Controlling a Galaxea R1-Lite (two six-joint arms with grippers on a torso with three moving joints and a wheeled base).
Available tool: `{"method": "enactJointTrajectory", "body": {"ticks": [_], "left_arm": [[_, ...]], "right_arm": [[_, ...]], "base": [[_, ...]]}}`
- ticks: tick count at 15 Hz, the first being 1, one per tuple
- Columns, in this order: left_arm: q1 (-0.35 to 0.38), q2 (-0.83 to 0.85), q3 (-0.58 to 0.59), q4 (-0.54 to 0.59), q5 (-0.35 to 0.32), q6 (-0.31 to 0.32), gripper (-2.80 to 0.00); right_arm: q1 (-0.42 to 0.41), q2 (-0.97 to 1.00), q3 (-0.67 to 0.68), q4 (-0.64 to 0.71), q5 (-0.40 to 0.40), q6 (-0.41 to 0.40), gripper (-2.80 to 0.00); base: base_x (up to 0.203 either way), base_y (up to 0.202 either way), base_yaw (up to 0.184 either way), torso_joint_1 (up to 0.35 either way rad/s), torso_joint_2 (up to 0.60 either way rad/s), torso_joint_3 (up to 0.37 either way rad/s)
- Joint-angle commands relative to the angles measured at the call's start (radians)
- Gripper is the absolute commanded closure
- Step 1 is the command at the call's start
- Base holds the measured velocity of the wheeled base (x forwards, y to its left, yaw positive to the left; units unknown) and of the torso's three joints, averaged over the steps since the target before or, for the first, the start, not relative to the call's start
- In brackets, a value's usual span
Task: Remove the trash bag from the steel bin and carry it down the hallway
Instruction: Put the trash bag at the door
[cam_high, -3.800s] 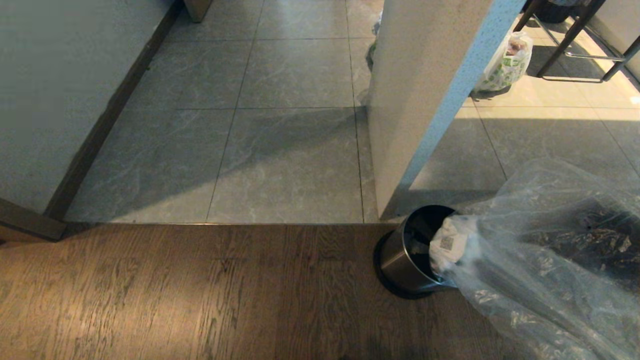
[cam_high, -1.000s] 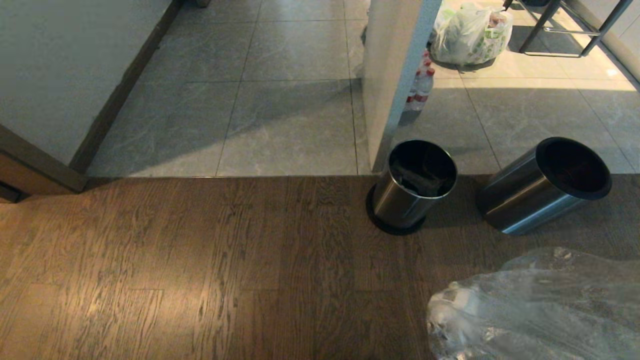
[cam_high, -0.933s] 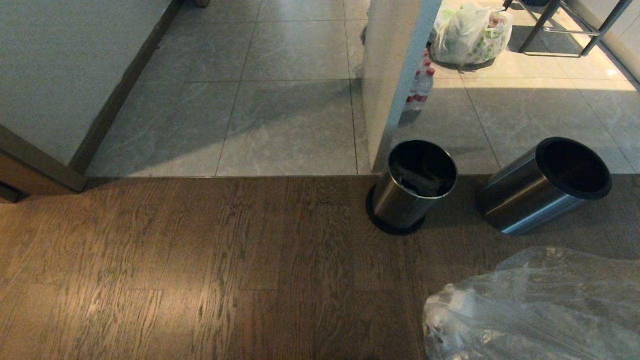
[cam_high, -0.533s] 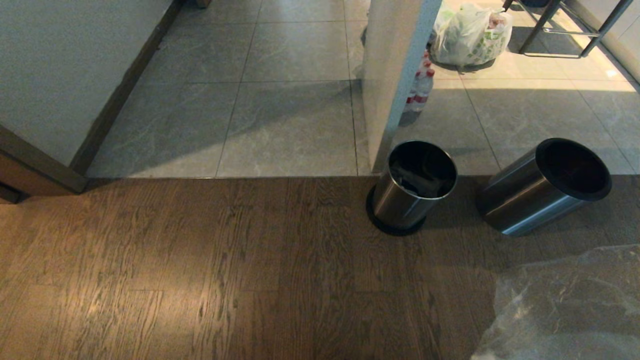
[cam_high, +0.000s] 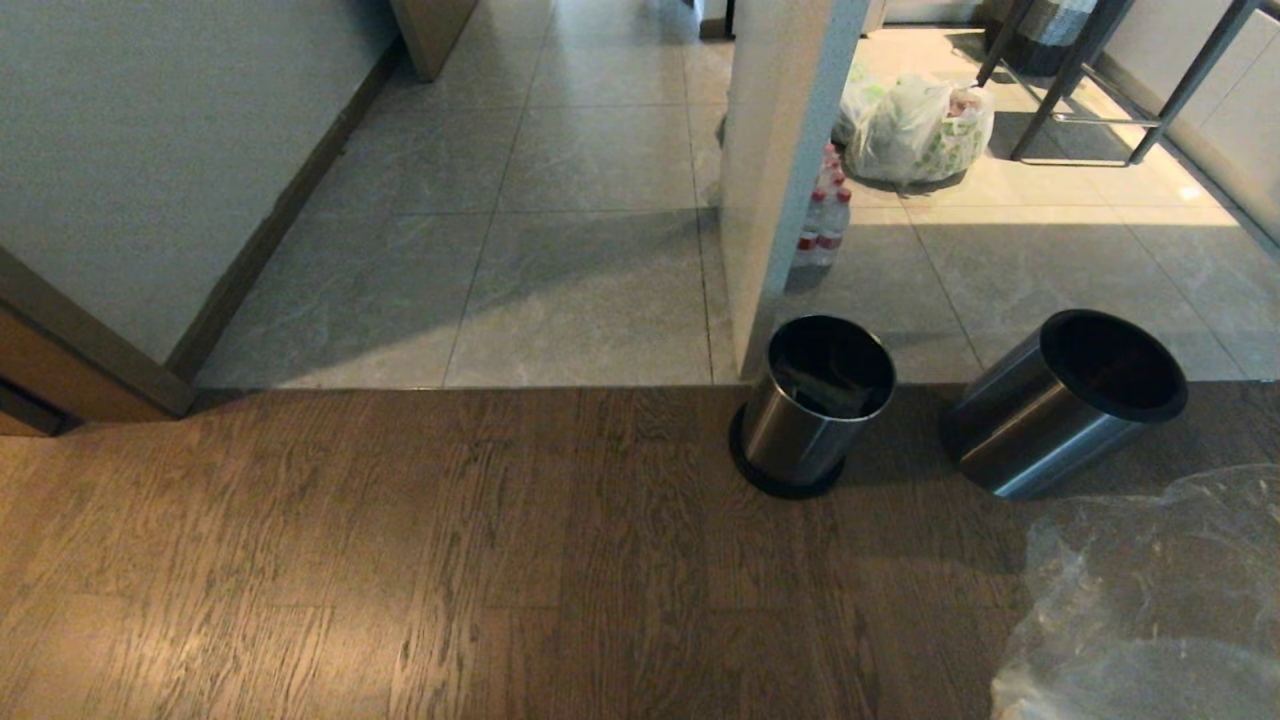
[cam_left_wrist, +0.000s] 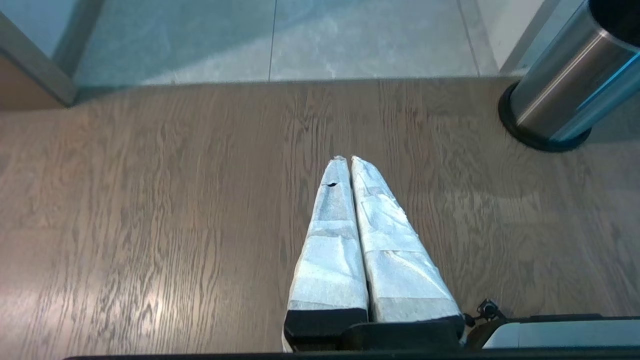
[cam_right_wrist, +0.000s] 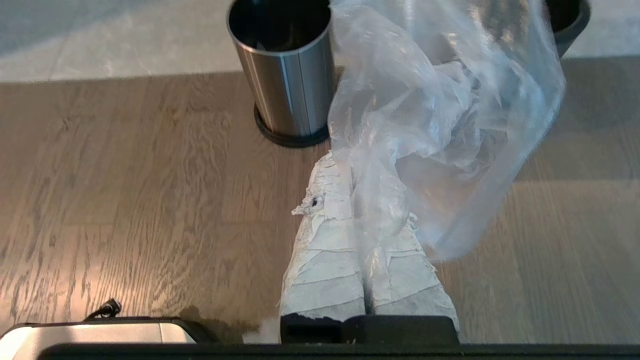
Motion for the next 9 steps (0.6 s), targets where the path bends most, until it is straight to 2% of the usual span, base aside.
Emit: {"method": "enactJointTrajectory", "body": {"ticks": [1,9], "left_arm": [[0.000,0.000,0.000,0.001,0.000,-0.001,0.00],[0.000,0.000,0.000,0.000,0.000,-0.001,0.00]], "right_arm": [[0.001,0.001,0.002,-0.001,0.000,0.000,0.00],[-0.001,0.001,0.002,-0.001,0.000,0.000,0.00]], "base": [[0.000,0.000,0.000,0.002,0.00,0.203],[0.000,0.000,0.000,0.003,0.00,0.206]]}}
